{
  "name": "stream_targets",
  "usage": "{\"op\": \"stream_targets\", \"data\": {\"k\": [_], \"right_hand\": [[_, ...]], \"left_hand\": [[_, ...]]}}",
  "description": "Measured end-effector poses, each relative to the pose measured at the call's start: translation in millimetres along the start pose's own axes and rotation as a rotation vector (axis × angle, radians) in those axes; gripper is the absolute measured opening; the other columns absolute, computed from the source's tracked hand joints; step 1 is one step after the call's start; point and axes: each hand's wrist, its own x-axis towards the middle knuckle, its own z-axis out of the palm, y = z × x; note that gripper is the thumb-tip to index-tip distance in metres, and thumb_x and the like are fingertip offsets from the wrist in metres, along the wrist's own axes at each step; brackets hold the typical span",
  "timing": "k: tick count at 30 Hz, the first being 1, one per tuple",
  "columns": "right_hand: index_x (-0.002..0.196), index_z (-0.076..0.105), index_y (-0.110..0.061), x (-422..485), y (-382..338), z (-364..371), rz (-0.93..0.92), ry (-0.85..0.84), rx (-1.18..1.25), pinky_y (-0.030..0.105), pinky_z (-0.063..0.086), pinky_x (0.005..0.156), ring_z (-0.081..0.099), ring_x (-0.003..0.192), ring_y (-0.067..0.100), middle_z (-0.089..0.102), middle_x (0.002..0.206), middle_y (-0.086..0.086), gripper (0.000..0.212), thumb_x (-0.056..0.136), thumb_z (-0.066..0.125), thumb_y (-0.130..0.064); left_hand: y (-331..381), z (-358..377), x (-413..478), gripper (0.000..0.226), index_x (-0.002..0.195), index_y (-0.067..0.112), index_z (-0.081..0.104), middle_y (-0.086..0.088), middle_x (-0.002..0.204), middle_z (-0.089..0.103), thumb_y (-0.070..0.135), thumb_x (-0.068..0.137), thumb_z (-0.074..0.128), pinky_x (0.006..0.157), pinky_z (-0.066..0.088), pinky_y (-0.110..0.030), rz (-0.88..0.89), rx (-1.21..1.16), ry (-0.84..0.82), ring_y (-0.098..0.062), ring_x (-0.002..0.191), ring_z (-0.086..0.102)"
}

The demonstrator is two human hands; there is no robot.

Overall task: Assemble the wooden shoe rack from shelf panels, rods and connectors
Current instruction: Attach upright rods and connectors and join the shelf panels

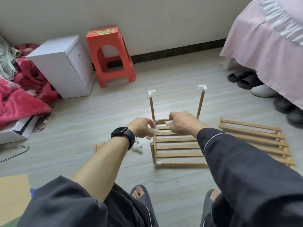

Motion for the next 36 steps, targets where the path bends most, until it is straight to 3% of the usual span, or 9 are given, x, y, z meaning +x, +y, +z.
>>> {"op": "stream_targets", "data": {"k": [4, 7, 9, 12, 16, 19, 27, 31, 36], "right_hand": [[0.128, 0.053, -0.019, 15.9, 7.6, 31.0, 0.093, -0.035, 0.110, 0.039, 0.044, 0.079, 0.056, 0.097, 0.028, 0.063, 0.117, 0.009, 0.036, 0.092, 0.050, -0.021], [0.114, 0.053, -0.016, 19.8, 7.8, 68.3, 0.276, -0.023, 0.831, 0.044, 0.059, 0.080, 0.066, 0.089, 0.027, 0.063, 0.104, 0.008, 0.019, 0.094, 0.051, -0.017], [0.105, 0.051, -0.013, 16.1, -0.1, 96.3, 0.376, -0.074, 1.282, 0.039, 0.059, 0.067, 0.062, 0.071, 0.021, 0.058, 0.091, 0.009, 0.011, 0.095, 0.057, -0.012], [0.106, 0.052, -0.013, 9.1, -8.4, 129.1, 0.432, -0.180, 1.549, 0.030, 0.051, 0.056, 0.054, 0.060, 0.017, 0.050, 0.080, 0.006, 0.019, 0.095, 0.066, -0.020], [0.103, 0.062, -0.013, 6.2, -5.8, 143.4, 0.434, -0.279, 1.610, 0.030, 0.051, 0.062, 0.059, 0.062, 0.017, 0.056, 0.073, 0.003, 0.031, 0.090, 0.073, -0.039], [0.105, 0.068, -0.015, 6.9, -1.0, 141.0, 0.367, -0.348, 1.608, 0.031, 0.056, 0.068, 0.066, 0.070, 0.019, 0.063, 0.079, 0.002, 0.039, 0.082, 0.081, -0.044], [0.110, 0.065, -0.013, 5.8, 0.5, 132.1, 0.252, -0.358, 1.702, 0.031, 0.061, 0.072, 0.074, 0.080, 0.020, 0.075, 0.089, 0.007, 0.033, 0.082, 0.083, -0.015], [0.112, 0.065, -0.011, 3.3, 3.2, 128.2, 0.280, -0.329, 1.770, 0.032, 0.061, 0.073, 0.072, 0.081, 0.021, 0.073, 0.094, 0.012, 0.026, 0.089, 0.076, -0.012], [0.111, 0.064, -0.013, 1.0, 1.2, 121.0, 0.277, -0.320, 1.773, 0.032, 0.059, 0.072, 0.067, 0.073, 0.017, 0.070, 0.089, 0.010, 0.017, 0.095, 0.070, -0.015]], "left_hand": [[-12.0, 30.4, -2.8, 0.026, 0.108, 0.029, 0.067, -0.001, 0.100, 0.068, 0.027, 0.083, 0.076, 0.067, 0.052, -0.026, -0.060, -0.118, 0.020, -0.015, 0.079, 0.064], [-22.0, 38.4, -7.8, 0.026, 0.107, 0.031, 0.067, 0.001, 0.095, 0.067, 0.031, 0.083, 0.078, 0.065, 0.047, -0.024, -0.065, -0.120, 0.030, -0.016, 0.089, 0.062], [-27.7, 37.8, -11.0, 0.027, 0.107, 0.030, 0.069, 0.000, 0.093, 0.070, 0.031, 0.082, 0.080, 0.063, 0.048, -0.023, -0.060, -0.180, 0.026, -0.015, 0.082, 0.063], [-32.9, 37.7, -16.6, 0.025, 0.105, 0.031, 0.067, 0.002, 0.090, 0.072, 0.027, 0.082, 0.077, 0.049, 0.043, -0.013, -0.049, -0.210, 0.057, -0.005, 0.070, 0.062], [-35.6, 50.3, -21.4, 0.040, 0.120, 0.026, 0.055, 0.008, 0.079, 0.069, 0.025, 0.085, 0.075, 0.042, 0.040, -0.010, -0.040, -0.241, 0.103, -0.005, 0.066, 0.062], [-33.2, 60.0, -20.7, 0.049, 0.128, 0.021, 0.051, 0.009, 0.082, 0.064, 0.028, 0.086, 0.075, 0.051, 0.042, -0.015, -0.052, -0.240, 0.127, -0.008, 0.070, 0.062], [-25.4, 60.8, -17.7, 0.046, 0.124, 0.019, 0.059, 0.004, 0.092, 0.069, 0.031, 0.084, 0.078, 0.069, 0.057, -0.028, -0.051, -0.345, 0.135, -0.013, 0.082, 0.066], [-26.3, 57.2, -17.0, 0.058, 0.131, 0.017, 0.057, 0.000, 0.095, 0.068, 0.014, 0.080, 0.083, 0.085, 0.058, -0.045, -0.115, -0.573, 0.023, -0.020, 0.084, 0.065], [-27.1, 42.5, -14.9, 0.050, 0.137, 0.019, 0.057, -0.008, 0.113, 0.071, 0.007, 0.090, 0.069, 0.083, 0.055, -0.035, -0.160, -0.825, -0.064, -0.019, 0.086, 0.071]]}}
